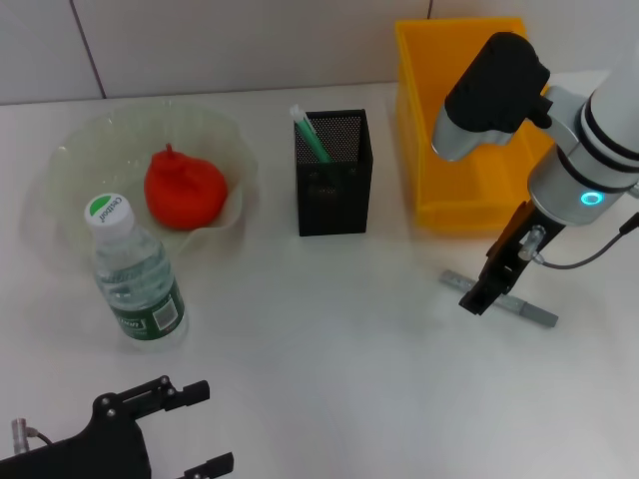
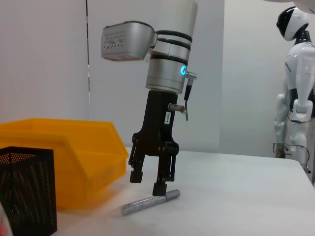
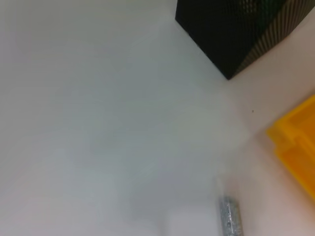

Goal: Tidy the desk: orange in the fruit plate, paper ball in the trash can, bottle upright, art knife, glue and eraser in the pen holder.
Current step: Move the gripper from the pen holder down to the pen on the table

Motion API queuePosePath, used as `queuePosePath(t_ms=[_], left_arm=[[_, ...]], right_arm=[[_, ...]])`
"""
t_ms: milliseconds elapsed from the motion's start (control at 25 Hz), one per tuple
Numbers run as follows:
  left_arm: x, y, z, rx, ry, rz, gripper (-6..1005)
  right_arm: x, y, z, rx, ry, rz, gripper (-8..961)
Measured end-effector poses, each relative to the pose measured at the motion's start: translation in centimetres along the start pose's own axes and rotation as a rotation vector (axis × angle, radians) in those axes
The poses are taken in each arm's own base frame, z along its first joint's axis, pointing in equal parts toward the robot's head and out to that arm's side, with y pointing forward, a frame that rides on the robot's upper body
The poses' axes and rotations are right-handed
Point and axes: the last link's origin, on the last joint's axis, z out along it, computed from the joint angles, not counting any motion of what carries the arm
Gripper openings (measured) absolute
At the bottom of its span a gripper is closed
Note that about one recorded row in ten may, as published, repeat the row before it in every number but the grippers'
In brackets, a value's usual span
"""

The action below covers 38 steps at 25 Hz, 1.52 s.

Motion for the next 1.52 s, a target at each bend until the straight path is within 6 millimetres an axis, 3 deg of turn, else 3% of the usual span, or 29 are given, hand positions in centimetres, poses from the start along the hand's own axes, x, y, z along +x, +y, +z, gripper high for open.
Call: queuePosePath(t_ms=[720, 840, 1520], left_arm=[[0.0, 0.3, 0.1, -0.002, 0.007, -0.006, 690], [0.0, 0.3, 0.1, -0.002, 0.007, -0.006, 690], [-0.1, 0.5, 0.0, -0.004, 0.004, -0.01, 690]], right_arm=[[0.2, -0.5, 1.3, 0.001, 0.044, 0.034, 633], [0.1, -0.4, 1.4, 0.004, 0.045, 0.031, 474], [0.0, -0.4, 2.0, -0.005, 0.063, 0.035, 406]])
